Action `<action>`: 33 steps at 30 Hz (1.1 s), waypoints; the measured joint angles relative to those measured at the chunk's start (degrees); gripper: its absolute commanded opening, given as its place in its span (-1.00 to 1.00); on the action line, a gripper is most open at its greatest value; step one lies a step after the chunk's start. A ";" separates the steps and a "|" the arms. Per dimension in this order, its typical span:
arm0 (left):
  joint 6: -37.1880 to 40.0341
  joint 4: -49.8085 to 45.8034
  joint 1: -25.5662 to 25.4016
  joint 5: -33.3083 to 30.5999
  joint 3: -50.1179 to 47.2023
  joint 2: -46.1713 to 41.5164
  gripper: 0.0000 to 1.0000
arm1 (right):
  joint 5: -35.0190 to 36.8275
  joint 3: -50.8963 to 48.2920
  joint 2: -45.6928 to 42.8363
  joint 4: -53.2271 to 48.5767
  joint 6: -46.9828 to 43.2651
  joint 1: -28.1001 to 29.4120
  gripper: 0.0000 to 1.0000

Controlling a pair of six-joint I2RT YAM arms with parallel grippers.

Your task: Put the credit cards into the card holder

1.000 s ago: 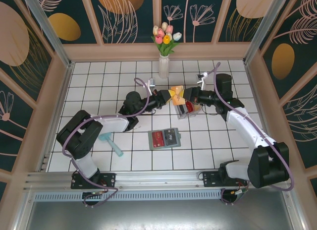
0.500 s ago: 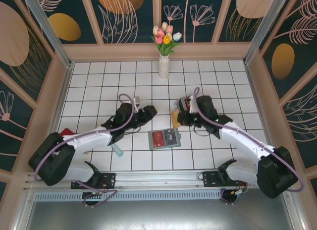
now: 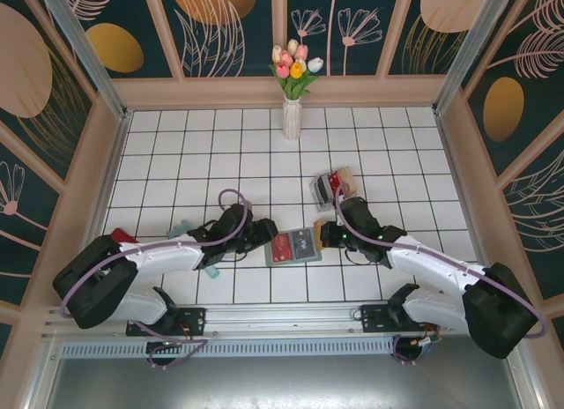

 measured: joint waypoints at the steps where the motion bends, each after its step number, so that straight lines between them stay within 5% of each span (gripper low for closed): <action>1: 0.04 -0.04 -0.11 -0.09 0.00 0.57 0.21 | 0.35 -0.11 0.00 0.39 0.02 -0.02 -1.00; 33: 0.26 3.30 -0.83 0.96 0.57 7.06 -0.04 | -8.46 -0.70 1.81 10.27 6.47 0.50 -0.94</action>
